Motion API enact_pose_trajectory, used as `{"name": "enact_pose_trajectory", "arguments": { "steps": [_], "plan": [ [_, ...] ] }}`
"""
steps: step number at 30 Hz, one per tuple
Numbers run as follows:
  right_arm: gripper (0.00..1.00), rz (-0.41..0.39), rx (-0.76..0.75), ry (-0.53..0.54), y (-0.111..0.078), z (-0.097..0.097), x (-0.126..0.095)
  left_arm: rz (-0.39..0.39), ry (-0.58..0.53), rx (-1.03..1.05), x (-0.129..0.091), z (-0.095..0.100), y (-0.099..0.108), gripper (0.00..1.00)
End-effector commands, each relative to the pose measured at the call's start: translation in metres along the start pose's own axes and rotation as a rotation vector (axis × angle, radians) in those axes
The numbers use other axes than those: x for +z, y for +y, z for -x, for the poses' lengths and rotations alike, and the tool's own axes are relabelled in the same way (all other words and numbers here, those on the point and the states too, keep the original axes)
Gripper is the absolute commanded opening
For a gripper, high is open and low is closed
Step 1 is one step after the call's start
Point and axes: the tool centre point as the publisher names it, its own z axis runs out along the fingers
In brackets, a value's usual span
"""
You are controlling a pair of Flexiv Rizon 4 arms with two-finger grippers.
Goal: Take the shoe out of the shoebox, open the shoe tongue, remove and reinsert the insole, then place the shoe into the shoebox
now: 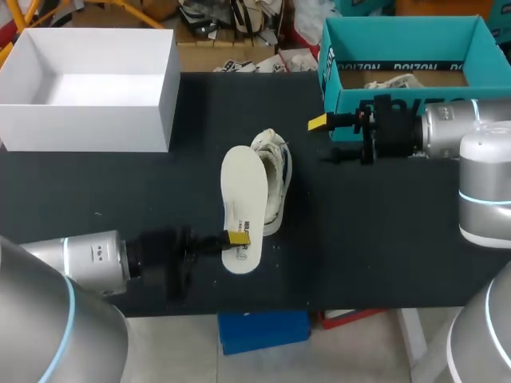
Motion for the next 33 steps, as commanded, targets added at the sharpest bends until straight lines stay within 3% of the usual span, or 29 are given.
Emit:
{"name": "enact_pose_trajectory", "arguments": {
  "steps": [1,12,27,33],
  "plan": [
    [1.00,0.004,0.000,-0.001,-0.001,0.000,0.001,-0.013,-0.011,0.002,0.031,-0.011,0.034,0.00],
    [1.00,0.004,0.000,-0.001,-0.001,0.000,0.001,-0.014,-0.010,-0.013,0.047,-0.022,0.064,0.00],
    [1.00,0.004,0.000,-0.001,-0.001,0.000,0.001,-0.028,-0.032,-0.022,0.051,-0.019,0.067,0.00],
    [1.00,-0.063,-0.063,0.027,0.002,0.002,0.008,-0.028,-0.032,-0.022,0.051,-0.019,0.067,0.00]
  ]
}}
